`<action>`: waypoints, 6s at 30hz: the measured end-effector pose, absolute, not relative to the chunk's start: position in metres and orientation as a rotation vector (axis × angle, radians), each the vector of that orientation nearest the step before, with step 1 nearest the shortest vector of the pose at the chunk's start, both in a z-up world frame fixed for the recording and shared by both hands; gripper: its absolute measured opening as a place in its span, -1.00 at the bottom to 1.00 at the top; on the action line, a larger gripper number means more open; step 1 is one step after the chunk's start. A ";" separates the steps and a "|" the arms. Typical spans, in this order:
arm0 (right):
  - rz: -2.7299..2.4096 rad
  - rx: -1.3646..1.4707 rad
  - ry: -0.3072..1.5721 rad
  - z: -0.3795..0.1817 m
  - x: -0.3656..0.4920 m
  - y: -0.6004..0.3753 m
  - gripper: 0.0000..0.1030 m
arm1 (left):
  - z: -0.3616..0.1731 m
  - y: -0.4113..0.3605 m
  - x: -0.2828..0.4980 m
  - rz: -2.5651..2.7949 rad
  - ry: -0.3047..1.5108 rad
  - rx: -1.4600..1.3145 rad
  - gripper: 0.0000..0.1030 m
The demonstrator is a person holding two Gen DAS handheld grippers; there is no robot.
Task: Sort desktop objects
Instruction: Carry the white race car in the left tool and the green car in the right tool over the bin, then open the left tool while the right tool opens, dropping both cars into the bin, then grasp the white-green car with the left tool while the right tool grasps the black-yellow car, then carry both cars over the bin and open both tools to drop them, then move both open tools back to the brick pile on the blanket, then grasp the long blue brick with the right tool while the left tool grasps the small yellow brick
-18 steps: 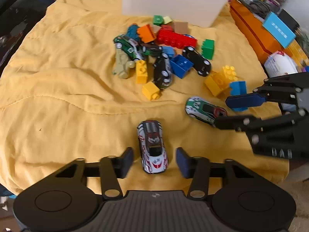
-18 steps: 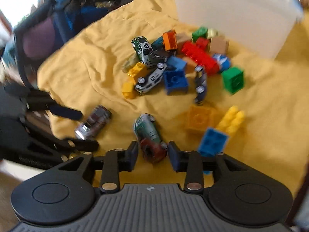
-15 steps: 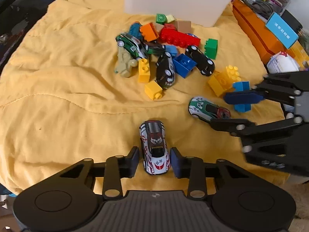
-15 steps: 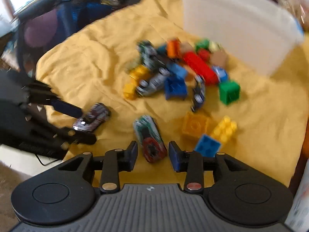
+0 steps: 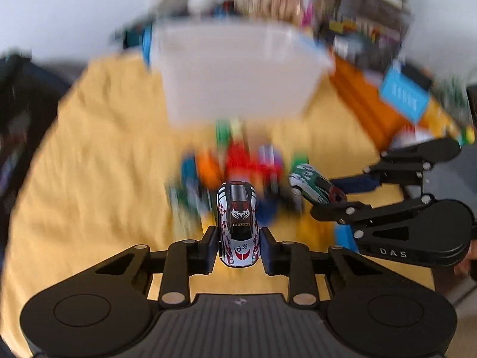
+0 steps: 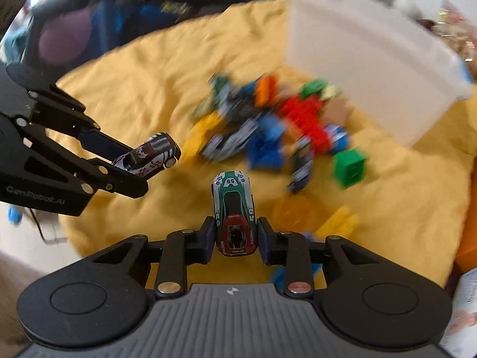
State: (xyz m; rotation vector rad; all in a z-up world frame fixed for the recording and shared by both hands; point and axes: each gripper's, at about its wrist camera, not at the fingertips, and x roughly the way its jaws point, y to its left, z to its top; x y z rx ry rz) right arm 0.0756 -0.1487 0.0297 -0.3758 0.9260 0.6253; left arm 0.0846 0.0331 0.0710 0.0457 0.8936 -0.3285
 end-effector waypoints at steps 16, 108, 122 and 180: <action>0.336 -0.138 0.736 0.121 0.272 -0.168 -0.34 | 0.126 0.012 0.274 -0.187 0.771 0.038 -0.19; 0.472 -0.218 0.757 0.104 0.163 -0.178 -0.37 | 0.154 0.029 0.153 -0.336 0.609 0.042 -0.41; 0.329 -0.132 0.704 0.129 0.260 -0.184 -0.37 | 0.134 0.004 0.270 -0.279 0.671 0.089 -0.40; 0.424 -0.318 0.990 0.010 0.060 -0.198 -0.57 | 0.018 -0.007 0.049 -0.402 0.952 0.097 0.27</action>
